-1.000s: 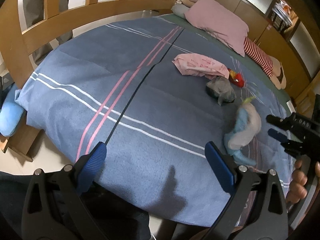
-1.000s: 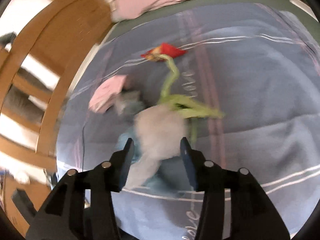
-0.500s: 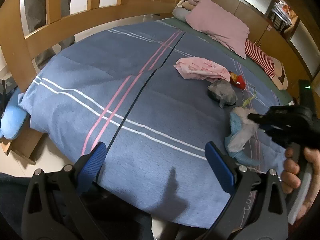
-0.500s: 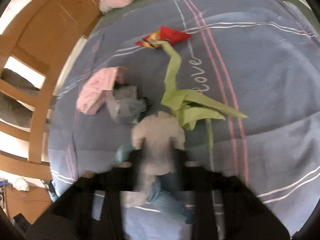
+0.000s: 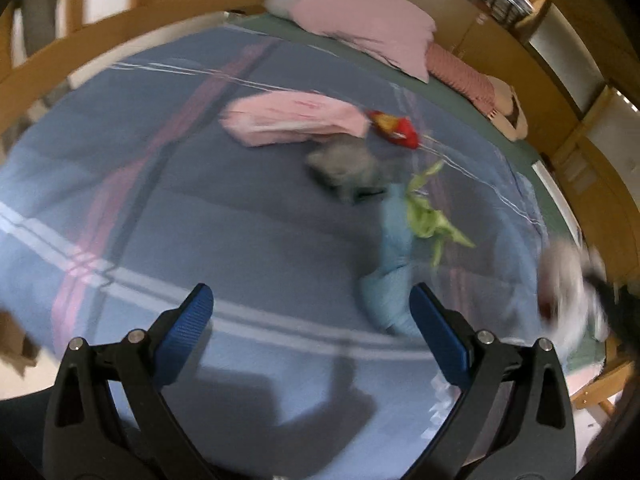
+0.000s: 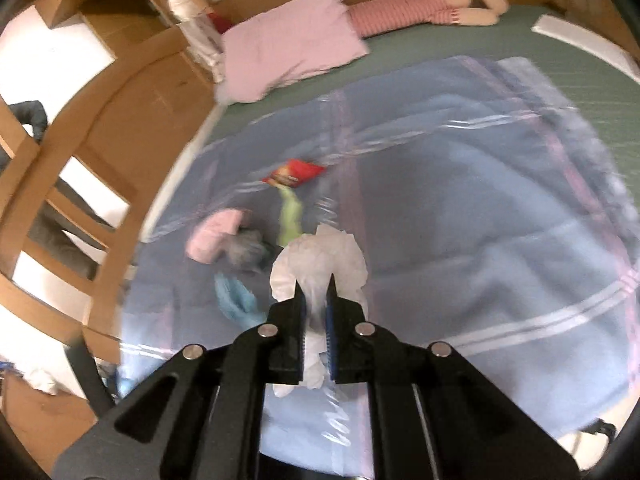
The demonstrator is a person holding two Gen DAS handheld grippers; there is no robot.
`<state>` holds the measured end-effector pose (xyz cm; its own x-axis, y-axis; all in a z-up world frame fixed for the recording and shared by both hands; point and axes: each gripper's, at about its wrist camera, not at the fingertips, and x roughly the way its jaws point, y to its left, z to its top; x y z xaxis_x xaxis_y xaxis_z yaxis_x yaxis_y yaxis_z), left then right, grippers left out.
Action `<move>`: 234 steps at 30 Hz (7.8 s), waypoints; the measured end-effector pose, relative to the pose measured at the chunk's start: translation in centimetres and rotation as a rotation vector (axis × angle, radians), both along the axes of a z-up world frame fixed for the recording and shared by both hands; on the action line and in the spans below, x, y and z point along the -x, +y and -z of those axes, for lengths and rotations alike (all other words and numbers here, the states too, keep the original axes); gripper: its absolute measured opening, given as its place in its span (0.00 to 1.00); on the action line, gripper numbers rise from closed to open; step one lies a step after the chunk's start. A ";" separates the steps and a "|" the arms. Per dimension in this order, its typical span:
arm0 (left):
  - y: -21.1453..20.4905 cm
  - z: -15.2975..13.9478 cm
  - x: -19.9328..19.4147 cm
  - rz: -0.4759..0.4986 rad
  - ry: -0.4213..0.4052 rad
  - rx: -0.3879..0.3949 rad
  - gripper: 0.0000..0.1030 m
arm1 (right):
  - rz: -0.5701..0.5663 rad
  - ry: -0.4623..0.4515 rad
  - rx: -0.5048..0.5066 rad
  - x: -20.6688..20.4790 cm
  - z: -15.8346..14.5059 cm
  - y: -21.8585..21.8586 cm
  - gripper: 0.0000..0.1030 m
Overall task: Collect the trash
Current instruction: 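Grasp the blue cloth with the left gripper while the right lifts the white bag, then carry the white bag and blue cloth over the white bin and open both grippers, then move both grippers back over the bed, then lower the right gripper onto the grey plastic bag and close it, then grasp the pink paper with the left gripper while the right lifts the grey bag, then carry the pink paper and grey bag over the white bin and open both grippers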
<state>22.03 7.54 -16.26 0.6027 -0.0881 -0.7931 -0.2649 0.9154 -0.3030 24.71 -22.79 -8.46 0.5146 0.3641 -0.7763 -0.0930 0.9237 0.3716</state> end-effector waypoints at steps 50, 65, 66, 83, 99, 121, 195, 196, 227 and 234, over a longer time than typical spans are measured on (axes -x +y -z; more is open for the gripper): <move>-18.5 -6.9 19.6 0.932 -0.197 0.005 0.41 | 0.415 -0.118 0.143 26.2 -3.3 -12.8 0.64; -10.2 -5.7 13.4 0.471 -0.155 -0.168 0.94 | 0.437 -0.104 0.055 22.2 -3.4 -15.7 0.68; -8.7 -5.4 12.3 0.404 -0.132 -0.181 0.94 | 0.422 -0.098 0.054 21.7 -3.1 -15.3 0.68; 9.7 -5.9 -0.3 -0.027 -0.037 -0.230 0.95 | -0.044 -0.086 0.071 6.2 -2.4 5.1 0.68; 18.1 -4.9 0.4 -0.290 0.084 -0.090 0.95 | -0.055 0.110 0.049 -16.3 8.7 22.0 0.51; 18.3 -2.4 0.1 -0.204 0.184 -0.018 0.95 | -0.199 0.088 0.209 -14.1 7.5 25.0 0.60; -5.7 -9.8 12.2 0.410 -0.149 -0.102 0.20 | -0.035 -0.261 0.203 17.1 -3.1 -0.1 0.41; -6.3 -10.1 12.9 0.427 -0.153 -0.088 0.20 | -0.030 -0.260 0.202 17.6 -3.2 -0.4 0.41; -21.3 -5.1 20.8 0.853 -0.090 -0.143 0.89 | 0.409 -0.179 -0.057 27.6 -3.7 -17.6 0.69; -17.9 -5.6 18.3 0.606 -0.074 -0.212 0.88 | 0.375 -0.168 -0.004 26.7 -3.3 -15.4 0.69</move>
